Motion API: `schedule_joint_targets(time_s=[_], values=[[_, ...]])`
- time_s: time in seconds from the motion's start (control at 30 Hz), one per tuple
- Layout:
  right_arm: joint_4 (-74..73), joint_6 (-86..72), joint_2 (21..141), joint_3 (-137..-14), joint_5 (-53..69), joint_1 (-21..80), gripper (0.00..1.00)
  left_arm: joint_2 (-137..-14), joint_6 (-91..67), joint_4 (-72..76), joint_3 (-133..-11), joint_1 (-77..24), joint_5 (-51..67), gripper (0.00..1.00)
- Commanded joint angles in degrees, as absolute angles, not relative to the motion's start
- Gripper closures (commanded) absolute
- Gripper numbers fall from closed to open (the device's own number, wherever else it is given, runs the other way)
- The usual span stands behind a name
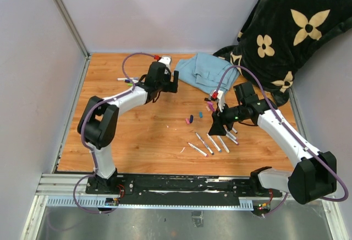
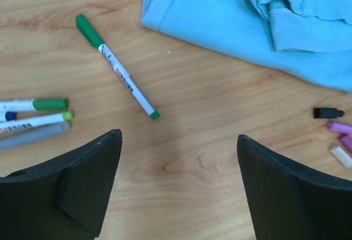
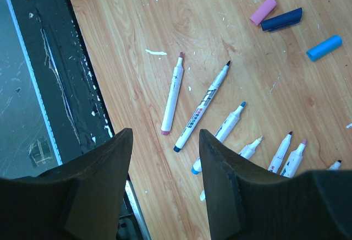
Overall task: Open the pen caps
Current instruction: Move the pen to the center of the board.
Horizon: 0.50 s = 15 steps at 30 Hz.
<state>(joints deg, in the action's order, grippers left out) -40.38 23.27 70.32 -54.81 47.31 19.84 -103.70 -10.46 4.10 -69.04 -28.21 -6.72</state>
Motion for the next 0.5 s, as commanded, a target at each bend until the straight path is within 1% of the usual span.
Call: schedule_joint_targets(time_s=[0.0,0.07,0.17,0.2,0.3,0.47], values=[[-41.0,24.5,69.4,-56.2,47.1,19.0,0.47,-109.8,-8.1,-2.9,-77.1,-26.7,-7.4,0.16],[-41.0,24.5,69.3,-56.2,47.1,18.9,0.47,-113.1,-8.9,-5.5,-81.0,-26.0,-8.6,0.27],[-41.0,24.5,69.3,-56.2,47.3,18.9,0.47,-117.8,-10.6,-9.6,-87.3,-25.1,-10.8,0.5],[-41.0,24.5,69.3,-56.2,47.3,18.9,0.47,-119.2,-11.1,-11.6,-89.5,-24.9,-11.7,0.53],[-41.0,24.5,69.3,-56.2,47.2,19.0,0.47,-123.2,-11.8,-15.8,-95.8,-24.8,-12.9,0.53],[-41.0,24.5,69.2,-56.2,47.2,18.9,0.47,-127.8,-11.6,-19.2,-100.8,-24.8,-14.1,0.53]])
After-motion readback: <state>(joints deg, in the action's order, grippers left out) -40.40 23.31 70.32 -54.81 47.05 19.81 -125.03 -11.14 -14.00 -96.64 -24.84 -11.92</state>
